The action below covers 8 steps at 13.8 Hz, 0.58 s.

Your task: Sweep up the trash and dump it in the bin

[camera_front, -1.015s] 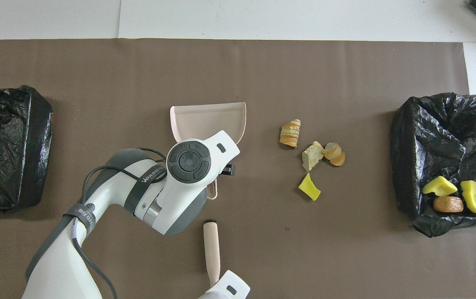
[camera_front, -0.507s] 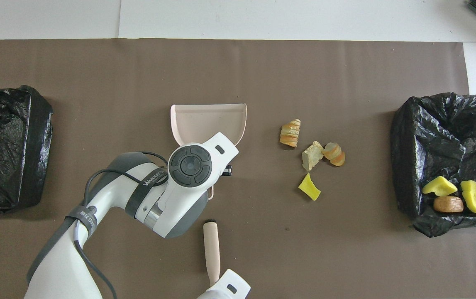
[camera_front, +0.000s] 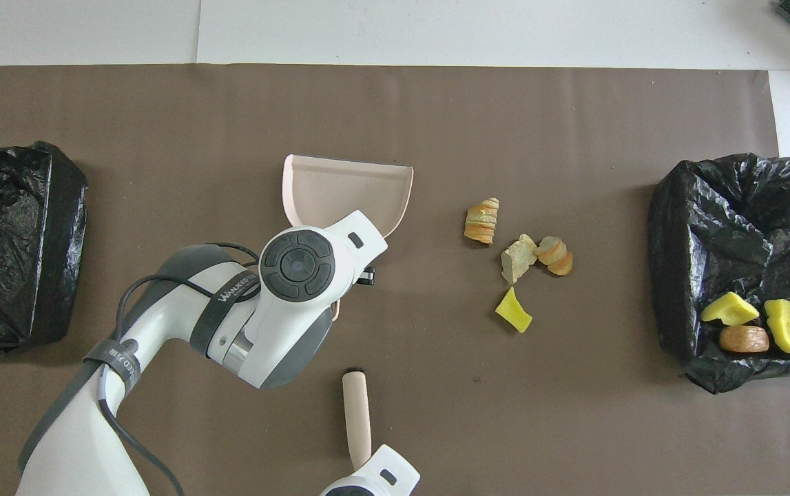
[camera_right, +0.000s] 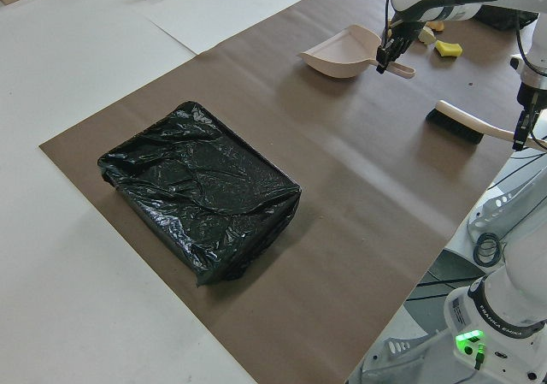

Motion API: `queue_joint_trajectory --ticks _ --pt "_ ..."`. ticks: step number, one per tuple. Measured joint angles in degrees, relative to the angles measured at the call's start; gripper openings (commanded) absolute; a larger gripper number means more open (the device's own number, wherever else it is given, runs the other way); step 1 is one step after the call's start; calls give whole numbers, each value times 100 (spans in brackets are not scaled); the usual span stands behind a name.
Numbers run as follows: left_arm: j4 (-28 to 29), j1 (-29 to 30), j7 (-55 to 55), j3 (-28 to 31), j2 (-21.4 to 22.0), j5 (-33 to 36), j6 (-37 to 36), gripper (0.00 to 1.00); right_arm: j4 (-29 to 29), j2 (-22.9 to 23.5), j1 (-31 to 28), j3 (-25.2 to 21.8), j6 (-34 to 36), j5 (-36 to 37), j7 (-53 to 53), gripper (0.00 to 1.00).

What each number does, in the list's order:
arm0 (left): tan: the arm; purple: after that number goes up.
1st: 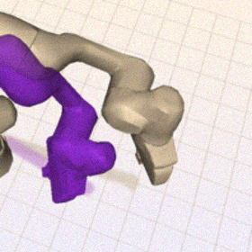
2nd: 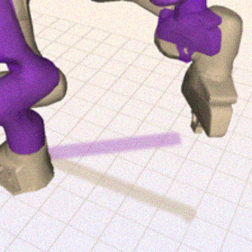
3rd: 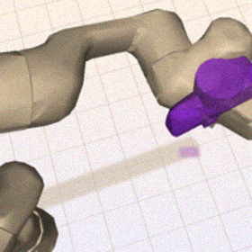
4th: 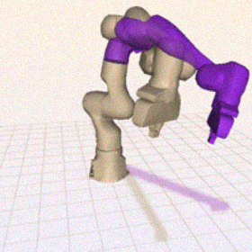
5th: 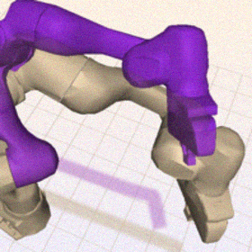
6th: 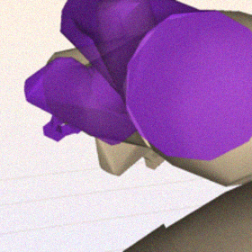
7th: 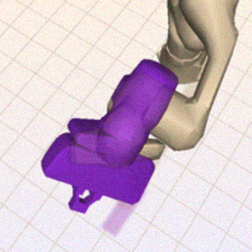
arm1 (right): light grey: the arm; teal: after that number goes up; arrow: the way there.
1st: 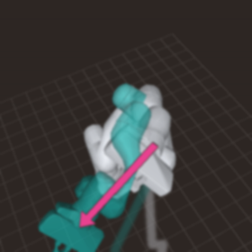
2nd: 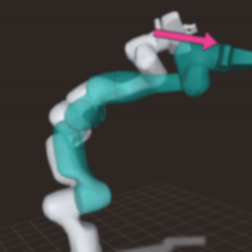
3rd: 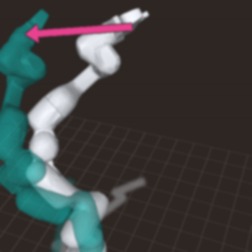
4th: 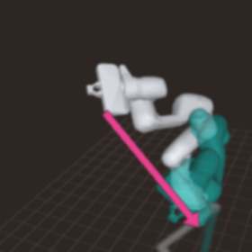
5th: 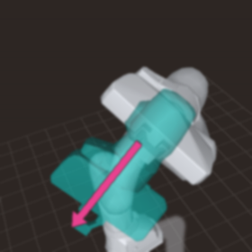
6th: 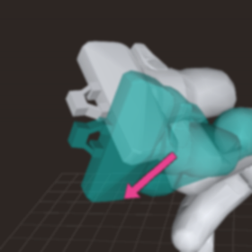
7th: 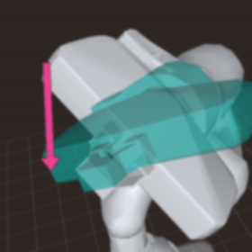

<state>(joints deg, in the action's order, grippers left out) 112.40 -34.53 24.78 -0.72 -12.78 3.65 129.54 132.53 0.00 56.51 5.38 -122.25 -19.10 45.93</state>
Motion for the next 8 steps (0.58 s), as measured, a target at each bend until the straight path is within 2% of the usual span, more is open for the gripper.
queue_joint_trajectory --ticks 4,8 --pt "-351 375 -2258 38 151 12 -847 0 -73 -424 -414 -31 894 192 -12 0" --pt "-408 632 -3849 46 180 14 -1055 0 -76 -1136 -1465 -58 1789 398 -454 0"
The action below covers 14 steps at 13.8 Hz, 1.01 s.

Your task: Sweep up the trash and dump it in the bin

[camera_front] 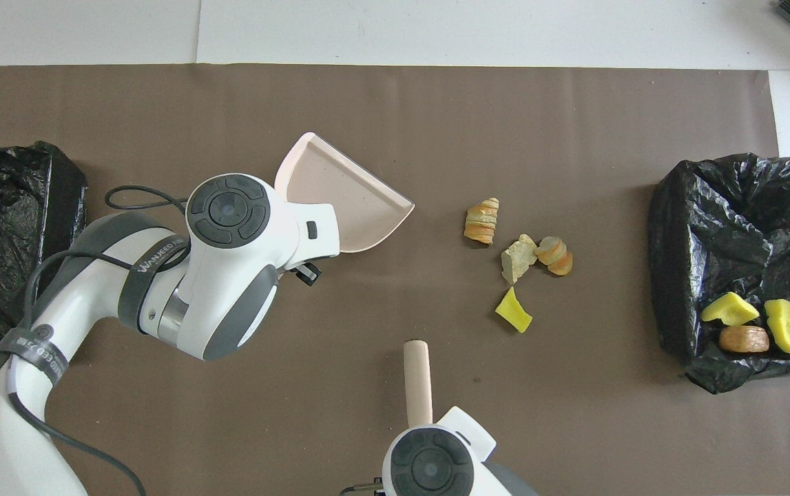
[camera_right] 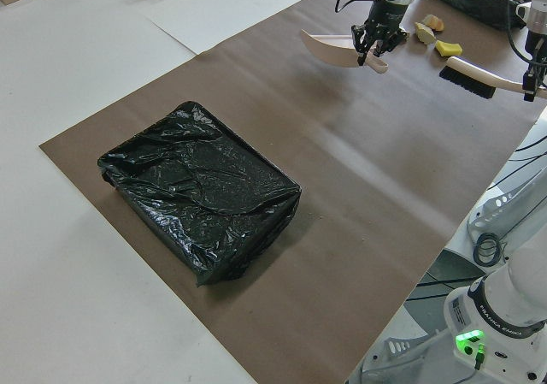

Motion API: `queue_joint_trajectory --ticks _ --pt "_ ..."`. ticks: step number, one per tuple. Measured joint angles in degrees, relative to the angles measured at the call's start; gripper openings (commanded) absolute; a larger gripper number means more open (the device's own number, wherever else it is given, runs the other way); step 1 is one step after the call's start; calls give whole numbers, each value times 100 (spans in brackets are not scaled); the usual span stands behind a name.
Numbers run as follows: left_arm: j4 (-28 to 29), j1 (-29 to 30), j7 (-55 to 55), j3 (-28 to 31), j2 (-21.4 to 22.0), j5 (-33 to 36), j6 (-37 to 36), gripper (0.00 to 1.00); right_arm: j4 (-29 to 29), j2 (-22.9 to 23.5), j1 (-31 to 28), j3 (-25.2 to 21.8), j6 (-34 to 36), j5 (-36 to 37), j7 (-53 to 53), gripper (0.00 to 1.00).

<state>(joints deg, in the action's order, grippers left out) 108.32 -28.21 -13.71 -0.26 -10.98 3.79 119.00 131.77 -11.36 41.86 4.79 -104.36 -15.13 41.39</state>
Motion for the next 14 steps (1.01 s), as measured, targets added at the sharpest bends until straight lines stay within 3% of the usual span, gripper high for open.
queue_joint_trajectory --ticks 3,8,11,14 --pt "10 184 -1046 3 -20 0 -66 0 -105 -251 -980 -24 371 357 -371 0" --pt "201 139 -1853 -88 -107 3 -39 0 -186 -118 -2702 -22 269 1233 -1704 0" --pt "254 27 -2328 -113 -93 5 -5 0 -242 388 -3564 -36 -307 2218 -2515 0" --pt "329 -143 -2835 -121 -57 83 39 0 -786 1282 -3774 -31 -496 2923 -2845 0"
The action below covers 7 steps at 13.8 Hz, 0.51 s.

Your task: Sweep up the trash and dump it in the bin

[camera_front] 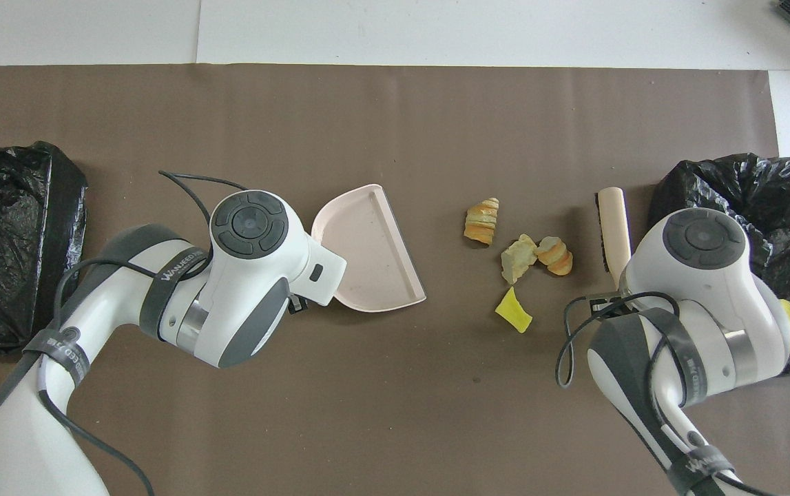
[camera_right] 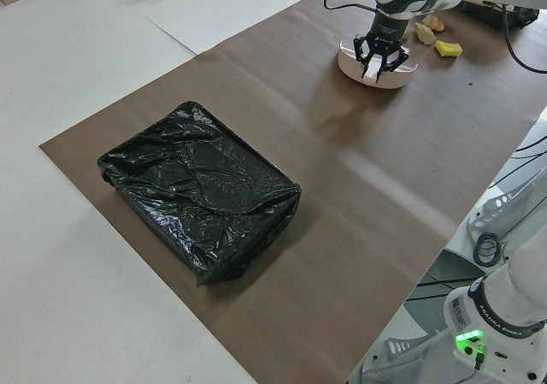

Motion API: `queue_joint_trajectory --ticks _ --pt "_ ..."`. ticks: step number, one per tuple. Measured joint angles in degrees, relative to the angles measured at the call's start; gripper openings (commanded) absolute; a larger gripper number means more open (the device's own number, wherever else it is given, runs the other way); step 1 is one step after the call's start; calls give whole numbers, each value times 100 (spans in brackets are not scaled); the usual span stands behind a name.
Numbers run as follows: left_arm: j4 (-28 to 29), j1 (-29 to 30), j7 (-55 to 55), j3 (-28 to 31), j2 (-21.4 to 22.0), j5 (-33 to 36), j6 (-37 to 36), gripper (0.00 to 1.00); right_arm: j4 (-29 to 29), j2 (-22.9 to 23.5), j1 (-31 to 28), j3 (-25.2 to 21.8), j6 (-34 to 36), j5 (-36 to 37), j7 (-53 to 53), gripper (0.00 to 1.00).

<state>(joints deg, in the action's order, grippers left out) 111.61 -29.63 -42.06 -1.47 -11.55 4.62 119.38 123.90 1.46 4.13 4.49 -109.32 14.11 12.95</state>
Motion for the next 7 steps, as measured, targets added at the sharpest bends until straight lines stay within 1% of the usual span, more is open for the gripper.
queue_joint_trajectory --ticks 2,4,5,7 --pt "145 -239 -22 -5 32 325 183 0 -338 558 42 58 0 75 -136 0" --pt "288 -412 -21 -7 42 401 302 0 -562 968 251 116 4 -43 -145 0" --pt "332 -444 -21 -2 44 411 335 0 -694 1057 396 128 60 -238 -148 0" --pt "377 -448 -1 5 46 413 361 0 -908 1096 696 140 220 -904 -240 0"
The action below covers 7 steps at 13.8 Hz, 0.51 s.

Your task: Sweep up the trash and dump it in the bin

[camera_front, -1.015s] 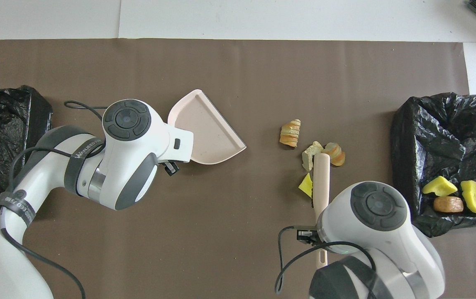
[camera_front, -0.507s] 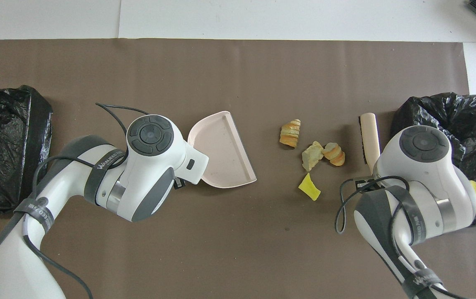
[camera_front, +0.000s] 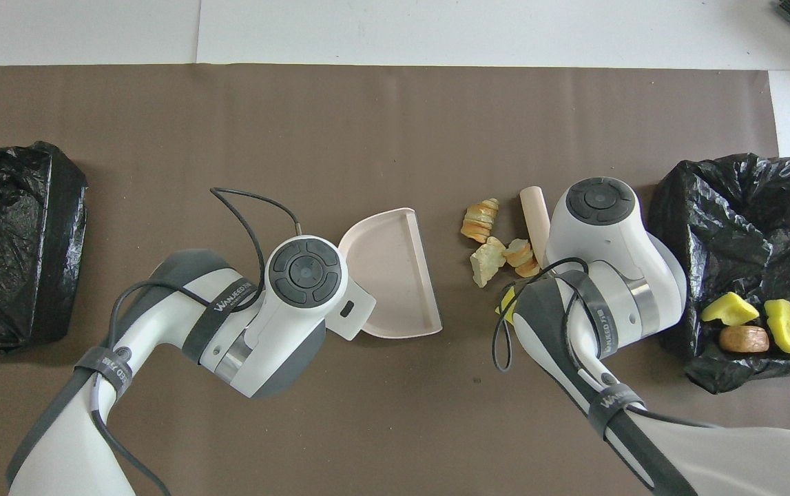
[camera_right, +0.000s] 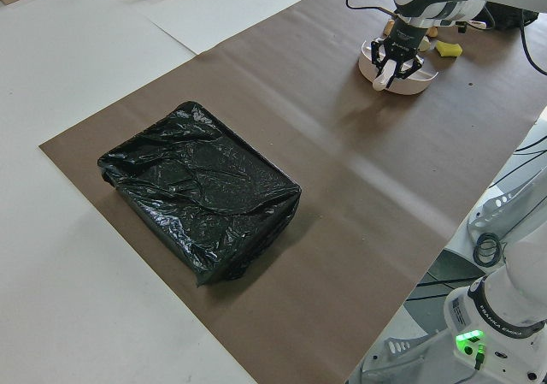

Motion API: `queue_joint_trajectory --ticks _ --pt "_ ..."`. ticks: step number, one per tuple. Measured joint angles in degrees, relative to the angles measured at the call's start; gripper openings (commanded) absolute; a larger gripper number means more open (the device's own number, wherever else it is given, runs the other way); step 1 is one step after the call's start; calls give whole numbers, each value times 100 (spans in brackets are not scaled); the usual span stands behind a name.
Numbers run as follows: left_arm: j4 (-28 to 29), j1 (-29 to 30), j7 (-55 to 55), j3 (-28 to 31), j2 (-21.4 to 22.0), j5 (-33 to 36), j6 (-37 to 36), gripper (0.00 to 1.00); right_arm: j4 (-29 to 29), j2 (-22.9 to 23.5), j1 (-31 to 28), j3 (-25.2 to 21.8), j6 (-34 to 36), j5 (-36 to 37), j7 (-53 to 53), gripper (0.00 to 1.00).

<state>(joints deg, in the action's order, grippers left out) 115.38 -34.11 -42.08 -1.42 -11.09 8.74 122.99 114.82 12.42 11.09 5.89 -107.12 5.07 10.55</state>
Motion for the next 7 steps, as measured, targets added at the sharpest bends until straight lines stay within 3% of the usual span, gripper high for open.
queue_joint_trajectory --ticks 7 --pt "257 8 138 38 97 0 203 0 -56 93 565 23 -207 -2617 -750 0"
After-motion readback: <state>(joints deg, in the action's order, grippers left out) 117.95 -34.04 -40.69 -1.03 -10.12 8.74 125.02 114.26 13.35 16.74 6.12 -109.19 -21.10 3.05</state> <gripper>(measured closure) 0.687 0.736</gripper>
